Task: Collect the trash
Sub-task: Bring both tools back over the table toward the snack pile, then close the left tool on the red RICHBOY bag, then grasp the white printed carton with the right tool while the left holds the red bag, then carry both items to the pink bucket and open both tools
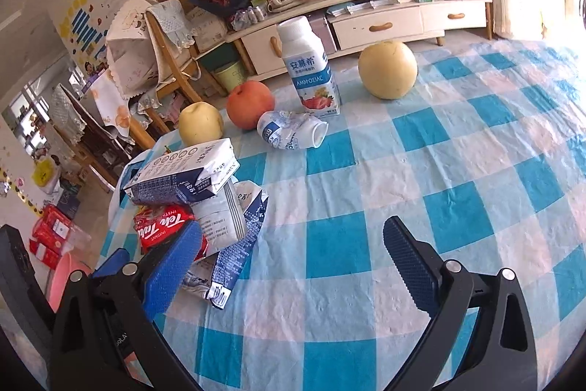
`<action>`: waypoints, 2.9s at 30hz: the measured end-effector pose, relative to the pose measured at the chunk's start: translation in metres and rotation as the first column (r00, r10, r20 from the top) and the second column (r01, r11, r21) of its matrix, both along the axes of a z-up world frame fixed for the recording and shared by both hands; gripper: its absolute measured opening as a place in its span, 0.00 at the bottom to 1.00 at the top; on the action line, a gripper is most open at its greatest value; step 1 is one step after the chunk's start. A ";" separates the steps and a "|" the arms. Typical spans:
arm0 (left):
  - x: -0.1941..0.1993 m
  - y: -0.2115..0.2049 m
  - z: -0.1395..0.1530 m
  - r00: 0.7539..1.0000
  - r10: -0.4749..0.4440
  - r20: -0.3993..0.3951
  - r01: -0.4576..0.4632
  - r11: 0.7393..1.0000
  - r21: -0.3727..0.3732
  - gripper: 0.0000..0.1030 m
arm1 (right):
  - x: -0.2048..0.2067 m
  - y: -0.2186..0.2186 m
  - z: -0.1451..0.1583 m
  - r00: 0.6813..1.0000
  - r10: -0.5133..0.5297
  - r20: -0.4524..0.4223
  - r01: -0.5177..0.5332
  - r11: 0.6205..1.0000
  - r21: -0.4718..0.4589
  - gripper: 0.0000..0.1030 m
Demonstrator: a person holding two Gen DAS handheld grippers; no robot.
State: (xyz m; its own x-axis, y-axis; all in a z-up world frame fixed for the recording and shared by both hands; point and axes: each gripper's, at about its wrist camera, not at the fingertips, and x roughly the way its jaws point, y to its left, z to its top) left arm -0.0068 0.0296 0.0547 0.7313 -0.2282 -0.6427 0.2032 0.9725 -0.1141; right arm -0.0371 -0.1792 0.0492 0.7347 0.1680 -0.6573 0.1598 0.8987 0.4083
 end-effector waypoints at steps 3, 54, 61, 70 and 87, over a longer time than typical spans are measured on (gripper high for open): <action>0.011 -0.002 -0.002 0.999 0.025 -0.030 -0.025 0.999 -0.024 0.85 | 0.011 -0.005 -0.008 1.000 0.012 -0.018 -0.011 0.997 0.076 0.95; 0.021 0.081 -0.011 0.986 0.061 -0.153 -0.086 0.983 -0.163 0.40 | 0.078 0.120 0.005 0.808 0.581 0.099 -0.544 0.800 -0.254 0.95; 0.021 0.094 -0.017 0.983 0.070 -0.170 -0.104 0.975 -0.199 0.40 | 0.081 0.129 -0.012 0.814 0.579 0.040 -0.537 0.778 -0.326 0.70; 0.018 0.106 -0.013 0.986 0.068 -0.154 -0.105 0.964 -0.243 0.37 | 0.071 0.123 -0.008 0.854 0.517 0.062 -0.468 0.813 -0.345 0.67; 0.003 0.132 0.011 0.995 0.068 -0.074 -0.089 0.939 -0.332 0.36 | 0.025 0.132 0.023 0.884 0.451 0.125 -0.374 0.841 -0.392 0.66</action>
